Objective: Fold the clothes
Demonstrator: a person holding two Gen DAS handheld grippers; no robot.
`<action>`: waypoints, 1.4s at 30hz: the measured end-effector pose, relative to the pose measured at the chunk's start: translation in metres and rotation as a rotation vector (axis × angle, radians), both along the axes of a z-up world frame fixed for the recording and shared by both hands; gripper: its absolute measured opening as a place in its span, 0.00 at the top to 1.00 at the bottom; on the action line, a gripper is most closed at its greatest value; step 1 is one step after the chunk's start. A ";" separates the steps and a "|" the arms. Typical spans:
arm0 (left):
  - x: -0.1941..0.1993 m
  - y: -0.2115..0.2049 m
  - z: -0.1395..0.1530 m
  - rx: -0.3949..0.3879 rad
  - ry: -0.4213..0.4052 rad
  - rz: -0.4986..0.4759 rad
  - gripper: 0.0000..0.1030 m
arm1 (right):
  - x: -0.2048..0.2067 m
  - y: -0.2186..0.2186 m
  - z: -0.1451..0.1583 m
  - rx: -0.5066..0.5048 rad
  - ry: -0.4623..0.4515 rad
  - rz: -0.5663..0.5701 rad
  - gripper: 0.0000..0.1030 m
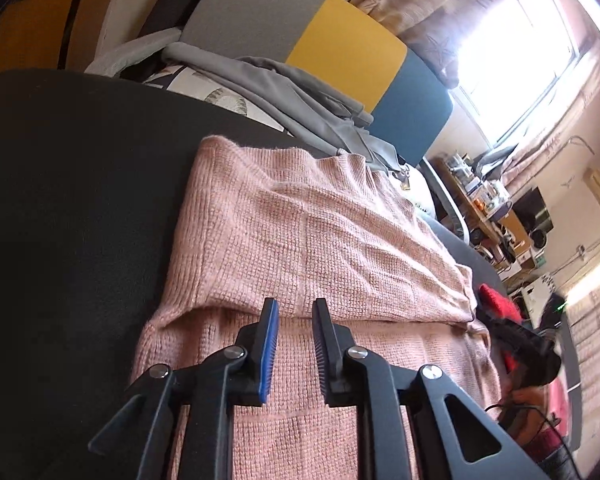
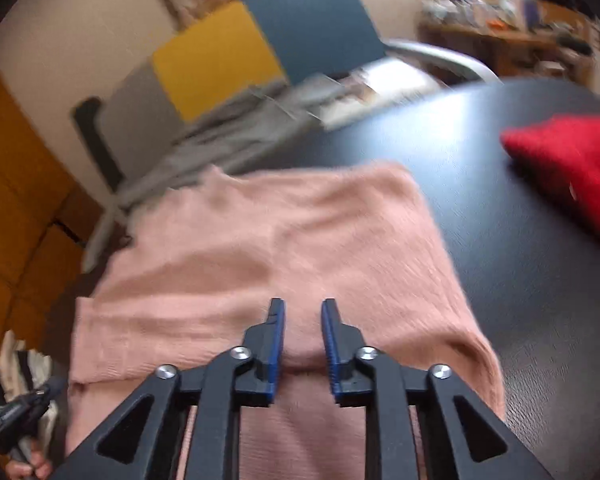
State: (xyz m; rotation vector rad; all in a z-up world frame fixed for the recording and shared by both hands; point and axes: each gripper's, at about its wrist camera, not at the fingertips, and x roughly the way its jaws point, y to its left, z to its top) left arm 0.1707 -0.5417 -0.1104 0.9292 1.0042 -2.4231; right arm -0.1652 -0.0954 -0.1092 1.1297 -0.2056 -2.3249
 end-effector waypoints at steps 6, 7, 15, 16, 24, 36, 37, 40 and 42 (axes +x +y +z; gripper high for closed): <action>-0.012 -0.020 0.010 -0.079 -0.005 0.030 0.81 | 0.011 -0.078 0.012 0.181 0.147 0.189 0.53; -0.015 -0.027 0.013 -0.091 -0.001 0.036 0.81 | 0.009 -0.085 0.007 0.211 0.152 0.196 0.52; -0.072 -0.071 0.008 -0.169 -0.068 -0.022 0.81 | -0.015 -0.107 -0.029 0.387 0.152 0.169 0.43; -0.079 -0.077 0.001 -0.170 -0.087 -0.020 0.81 | -0.018 -0.102 -0.034 0.386 0.149 0.156 0.36; -0.074 -0.085 -0.047 -0.151 -0.072 0.025 0.78 | -0.037 -0.070 -0.051 0.308 0.093 0.092 0.08; -0.083 -0.077 -0.023 -0.149 -0.117 0.010 0.74 | -0.042 -0.068 -0.046 0.262 0.068 0.147 0.04; -0.087 -0.074 -0.018 -0.168 -0.115 -0.016 0.73 | -0.043 -0.067 -0.044 0.250 0.063 0.167 0.04; -0.101 -0.065 -0.004 -0.234 -0.122 -0.098 0.73 | -0.043 -0.064 -0.031 0.210 0.072 0.228 0.08; -0.111 -0.063 0.001 -0.237 -0.124 -0.131 0.73 | -0.044 -0.066 -0.017 0.183 0.096 0.265 0.11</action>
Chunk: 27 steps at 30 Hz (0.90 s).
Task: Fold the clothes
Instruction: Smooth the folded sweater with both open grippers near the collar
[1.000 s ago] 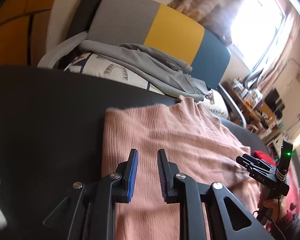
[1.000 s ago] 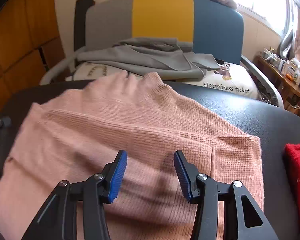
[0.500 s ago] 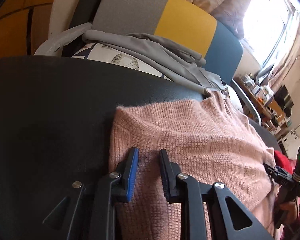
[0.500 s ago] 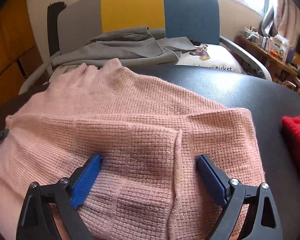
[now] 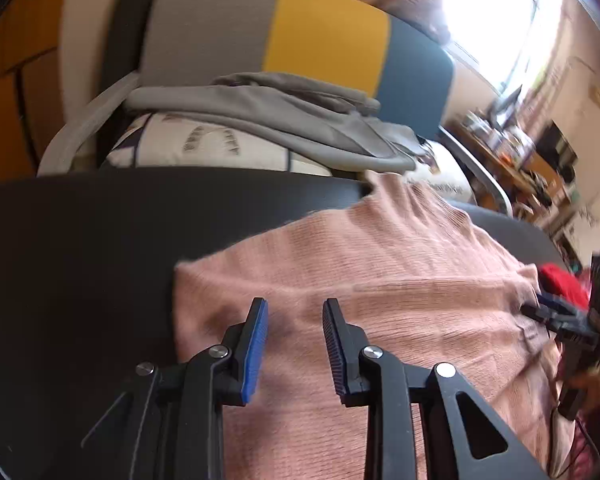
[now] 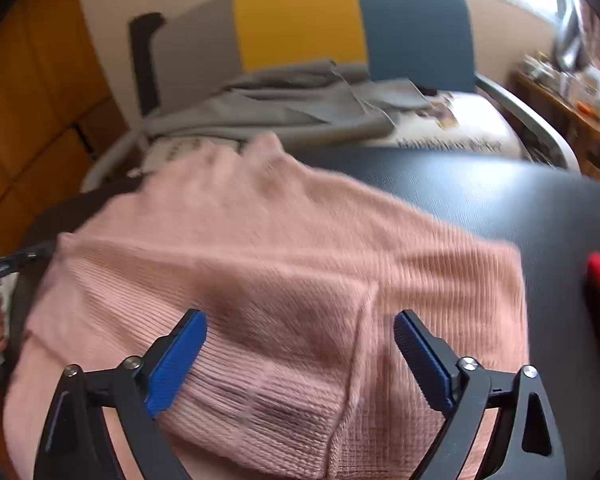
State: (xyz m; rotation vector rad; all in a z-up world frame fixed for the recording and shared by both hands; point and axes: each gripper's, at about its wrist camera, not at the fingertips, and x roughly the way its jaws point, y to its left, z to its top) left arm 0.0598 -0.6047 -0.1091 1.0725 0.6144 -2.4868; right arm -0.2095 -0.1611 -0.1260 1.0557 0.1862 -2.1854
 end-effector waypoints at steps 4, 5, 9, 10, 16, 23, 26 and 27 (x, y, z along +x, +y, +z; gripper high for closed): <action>-0.025 -0.005 0.006 0.060 0.025 -0.058 0.72 | -0.012 -0.015 0.021 -0.066 -0.031 0.104 0.14; -0.032 -0.007 0.008 0.079 0.031 -0.070 0.68 | -0.019 -0.020 0.022 -0.082 -0.061 0.123 0.14; -0.070 -0.019 0.009 0.152 -0.001 -0.129 0.65 | -0.051 -0.047 0.028 -0.136 -0.173 0.182 0.15; -0.081 -0.021 0.010 0.145 -0.011 -0.146 0.65 | -0.063 -0.055 0.030 -0.138 -0.187 0.193 0.15; -0.152 -0.036 0.008 0.167 -0.046 -0.289 0.65 | -0.137 -0.097 0.021 -0.114 -0.306 0.236 0.34; -0.214 -0.044 -0.009 0.176 -0.079 -0.417 0.64 | -0.185 -0.129 -0.021 -0.075 -0.505 0.322 0.51; -0.231 -0.042 -0.016 0.183 -0.083 -0.461 0.64 | -0.188 -0.141 -0.025 -0.066 -0.501 0.369 0.52; -0.235 -0.041 -0.019 0.176 -0.095 -0.473 0.63 | -0.189 -0.143 -0.025 -0.067 -0.503 0.376 0.52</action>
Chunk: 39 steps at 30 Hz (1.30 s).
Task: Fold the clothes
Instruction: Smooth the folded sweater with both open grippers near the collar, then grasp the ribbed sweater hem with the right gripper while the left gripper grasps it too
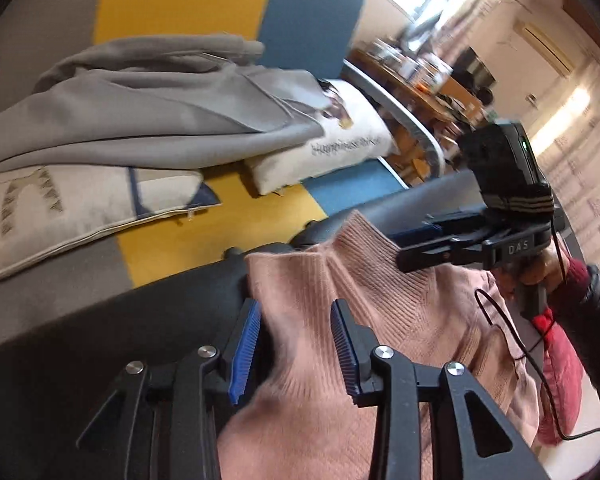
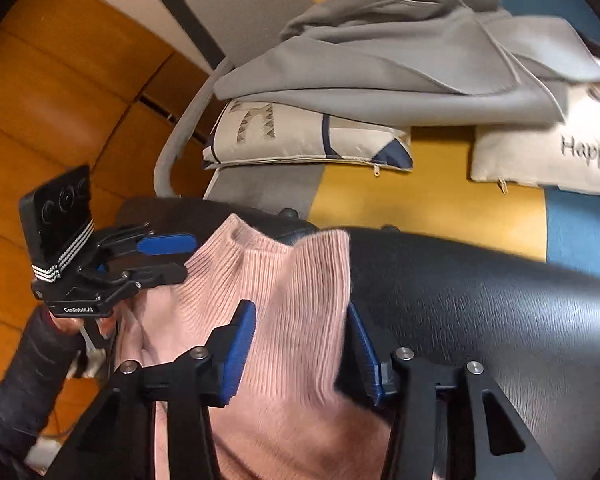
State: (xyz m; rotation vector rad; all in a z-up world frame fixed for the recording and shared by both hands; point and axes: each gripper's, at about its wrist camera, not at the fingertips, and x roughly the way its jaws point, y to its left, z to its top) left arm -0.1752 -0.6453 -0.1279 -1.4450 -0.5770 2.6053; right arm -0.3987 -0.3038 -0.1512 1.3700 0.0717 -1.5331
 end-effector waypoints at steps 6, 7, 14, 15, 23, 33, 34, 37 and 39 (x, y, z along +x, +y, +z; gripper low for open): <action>-0.009 0.011 -0.011 -0.017 -0.016 -0.029 0.70 | 0.002 -0.010 -0.001 0.066 0.076 0.043 0.94; -0.008 0.013 -0.010 -0.031 -0.008 -0.025 0.78 | 0.003 -0.011 0.000 0.071 0.092 0.047 0.94; 0.015 0.007 0.008 -0.012 0.086 0.089 0.96 | 0.019 -0.006 0.024 0.031 0.149 0.053 0.94; 0.020 0.006 0.013 -0.007 0.098 0.096 0.96 | 0.022 -0.004 0.028 0.021 0.150 0.050 0.94; 0.072 0.021 0.052 0.030 0.195 0.121 1.00 | 0.068 0.018 0.070 -0.034 0.179 0.049 0.94; 0.096 0.024 0.050 -0.058 0.098 0.130 0.82 | 0.108 0.053 0.084 -0.048 0.195 0.026 0.94; 0.092 0.022 0.049 -0.058 0.086 0.107 0.81 | 0.109 0.055 0.085 -0.051 0.197 0.024 0.94; 0.075 0.018 0.044 -0.067 0.046 0.026 0.66 | 0.124 0.060 0.086 -0.062 0.217 0.074 0.94; 0.062 0.016 0.035 -0.035 0.007 -0.029 0.50 | 0.134 0.064 0.084 -0.068 0.223 0.107 0.94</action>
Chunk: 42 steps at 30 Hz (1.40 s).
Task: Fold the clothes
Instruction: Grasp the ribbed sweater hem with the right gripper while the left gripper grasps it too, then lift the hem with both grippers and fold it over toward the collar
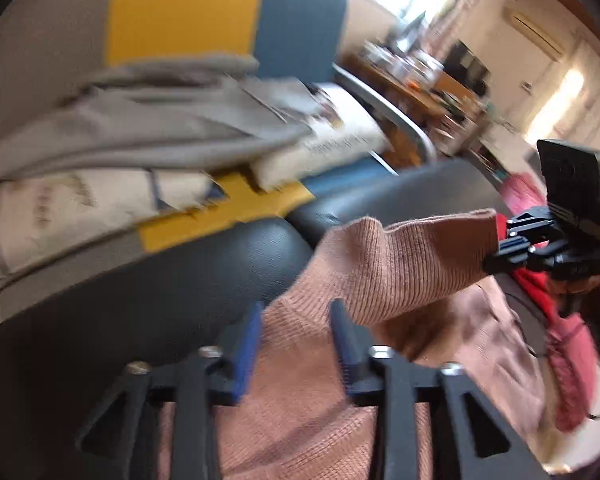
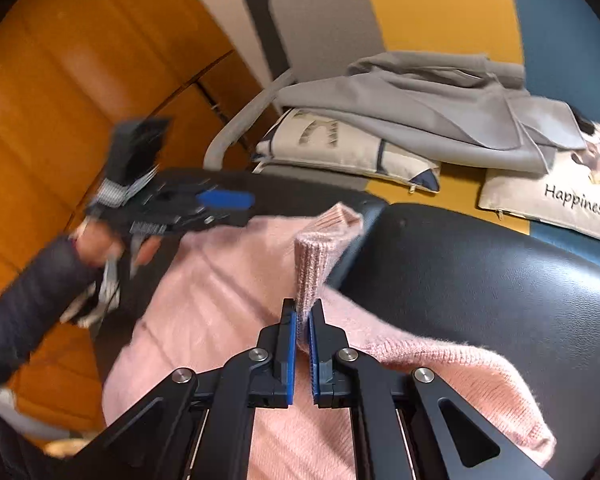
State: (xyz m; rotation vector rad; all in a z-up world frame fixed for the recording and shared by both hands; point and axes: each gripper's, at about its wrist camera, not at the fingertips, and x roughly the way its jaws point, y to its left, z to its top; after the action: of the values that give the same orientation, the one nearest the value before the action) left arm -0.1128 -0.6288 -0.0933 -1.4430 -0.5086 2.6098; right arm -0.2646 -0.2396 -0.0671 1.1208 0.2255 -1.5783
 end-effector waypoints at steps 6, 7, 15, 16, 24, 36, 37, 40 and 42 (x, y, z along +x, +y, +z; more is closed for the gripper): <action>-0.035 0.018 -0.024 -0.051 -0.092 -0.163 0.42 | 0.017 0.020 -0.034 0.022 -0.053 0.022 0.94; -0.039 0.023 -0.027 -0.059 -0.101 -0.199 0.42 | 0.017 0.022 -0.039 0.023 -0.063 0.019 0.94; -0.064 0.041 -0.041 0.009 -0.184 -0.374 0.32 | 0.008 0.031 -0.057 0.010 -0.096 -0.015 0.94; -0.065 0.040 -0.041 0.017 -0.193 -0.369 0.32 | 0.007 0.032 -0.058 0.009 -0.098 -0.020 0.93; -0.043 0.055 -0.035 0.001 -0.193 -0.386 0.90 | 0.003 0.031 -0.057 -0.004 -0.089 -0.064 0.93; 0.051 0.067 0.022 -0.050 0.159 -0.076 0.95 | 0.026 0.036 -0.011 -0.030 0.041 -0.103 0.93; 0.059 0.072 0.024 -0.054 0.175 -0.057 0.95 | 0.031 0.037 -0.009 -0.028 0.055 -0.103 0.93; 0.080 0.089 0.022 -0.101 0.194 -0.034 0.94 | 0.045 0.040 -0.012 0.002 0.096 -0.099 0.93; 0.094 0.099 0.015 -0.104 0.198 -0.020 0.94 | 0.053 0.043 -0.021 0.030 0.104 -0.097 0.93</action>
State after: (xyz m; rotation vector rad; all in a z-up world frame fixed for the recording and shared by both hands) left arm -0.0190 -0.5296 -0.0780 -1.1898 -0.3386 2.7605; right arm -0.2121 -0.1967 -0.0882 1.0880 0.2683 -1.7264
